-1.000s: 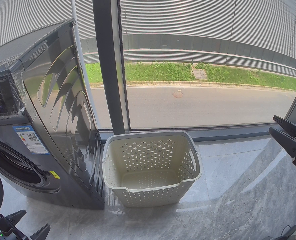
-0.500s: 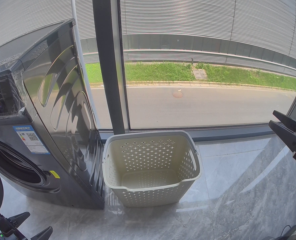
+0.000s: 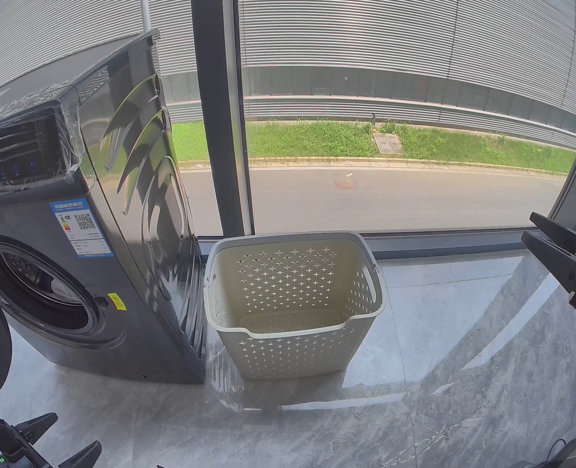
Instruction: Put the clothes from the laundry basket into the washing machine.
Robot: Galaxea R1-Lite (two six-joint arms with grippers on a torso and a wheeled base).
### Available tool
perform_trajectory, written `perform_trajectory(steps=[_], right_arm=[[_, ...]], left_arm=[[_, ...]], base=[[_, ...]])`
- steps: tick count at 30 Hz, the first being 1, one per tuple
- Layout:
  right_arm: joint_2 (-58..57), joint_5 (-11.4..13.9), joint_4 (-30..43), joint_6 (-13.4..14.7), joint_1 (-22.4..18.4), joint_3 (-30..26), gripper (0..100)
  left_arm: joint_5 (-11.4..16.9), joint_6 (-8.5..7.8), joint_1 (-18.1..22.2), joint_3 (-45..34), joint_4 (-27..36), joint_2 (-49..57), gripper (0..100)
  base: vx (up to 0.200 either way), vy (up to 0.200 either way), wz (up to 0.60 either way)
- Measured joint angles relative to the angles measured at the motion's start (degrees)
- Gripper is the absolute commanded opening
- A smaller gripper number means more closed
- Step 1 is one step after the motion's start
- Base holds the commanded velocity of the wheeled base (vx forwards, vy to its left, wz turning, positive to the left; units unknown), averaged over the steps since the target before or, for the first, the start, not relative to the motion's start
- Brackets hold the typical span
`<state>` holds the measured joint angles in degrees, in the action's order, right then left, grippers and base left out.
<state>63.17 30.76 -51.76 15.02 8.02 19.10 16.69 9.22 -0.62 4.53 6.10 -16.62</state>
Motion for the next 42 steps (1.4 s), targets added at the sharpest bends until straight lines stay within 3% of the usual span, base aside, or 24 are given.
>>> perform_trajectory(steps=[5, 14, 21, 29, 42], right_arm=[[0.0, 0.0, 0.0, 0.0, -0.1, 0.0, 100], [-0.1, -0.1, 0.0, 0.0, -0.2, -0.4, 100], [-0.1, -0.1, 0.0, 0.0, -0.3, -0.5, 100], [-0.1, -0.1, 0.0, 0.0, -0.4, -0.2, 100], [0.0, -0.1, 0.0, 0.0, -0.4, 0.0, 100]], left_arm=[[0.1, 0.0, 0.0, 0.0, 0.0, 0.7, 100], [1.2, 0.04, -0.1, -0.3, -0.7, 1.4, 100], [5.6, -0.2, -1.2, -0.4, -1.2, 2.8, 100], [5.8, 0.04, -3.0, -0.5, -1.3, 6.1, 100], [5.5, 1.27, -2.9, -0.4, -1.2, 7.2, 100]], base=[[-0.2, 0.0, 0.0], [0.0, 0.0, 0.0], [0.0, 0.0, 0.0], [0.0, 0.0, 0.0], [-0.2, 0.0, 0.0]])
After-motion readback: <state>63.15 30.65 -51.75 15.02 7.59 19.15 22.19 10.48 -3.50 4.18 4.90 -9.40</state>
